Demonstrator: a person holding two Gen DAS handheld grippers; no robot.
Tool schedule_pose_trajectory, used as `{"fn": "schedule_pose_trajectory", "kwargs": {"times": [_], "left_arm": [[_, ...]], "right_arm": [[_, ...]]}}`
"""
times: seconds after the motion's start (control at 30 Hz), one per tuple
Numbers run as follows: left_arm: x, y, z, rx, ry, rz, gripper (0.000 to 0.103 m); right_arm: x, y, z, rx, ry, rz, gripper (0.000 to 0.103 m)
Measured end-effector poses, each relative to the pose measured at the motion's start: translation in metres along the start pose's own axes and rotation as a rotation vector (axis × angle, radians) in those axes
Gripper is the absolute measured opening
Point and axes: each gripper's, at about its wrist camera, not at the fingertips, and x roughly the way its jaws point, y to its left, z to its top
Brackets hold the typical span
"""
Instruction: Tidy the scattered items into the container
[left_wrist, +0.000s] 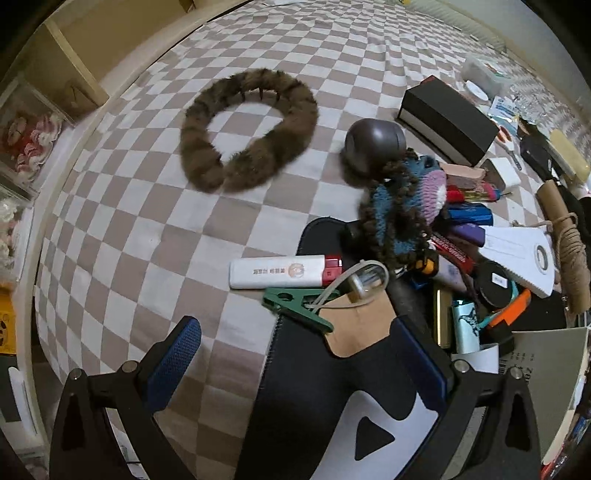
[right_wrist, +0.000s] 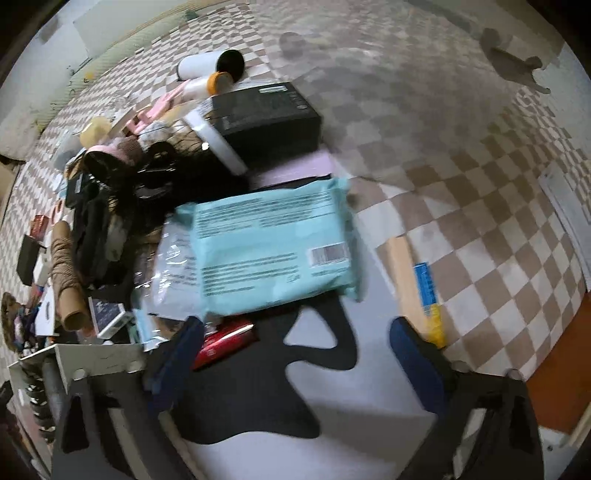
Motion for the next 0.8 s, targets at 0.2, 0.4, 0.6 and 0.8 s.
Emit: {"fn": "schedule_pose_trajectory", "kwargs": {"times": [0.2,0.4,0.6,0.8], "left_arm": [[0.006,-0.007,0.000,0.009,0.020,0.003,0.103],[0.011,-0.016,0.002,0.024,0.038,-0.003,0.103],[0.013,-0.024,0.003,0.039,0.049,-0.004,0.103],[0.012,-0.023,0.005,0.032,0.053,-0.007,0.103]], "right_arm": [[0.011,-0.014,0.001,0.013,0.039,0.005,0.073],[0.021,-0.008,-0.001,0.008,0.093,0.064,0.073],[0.041,0.043,-0.011,-0.102,0.175,0.104,0.073],[0.058,0.079,-0.016,-0.181,0.201,0.031,0.068]]}}
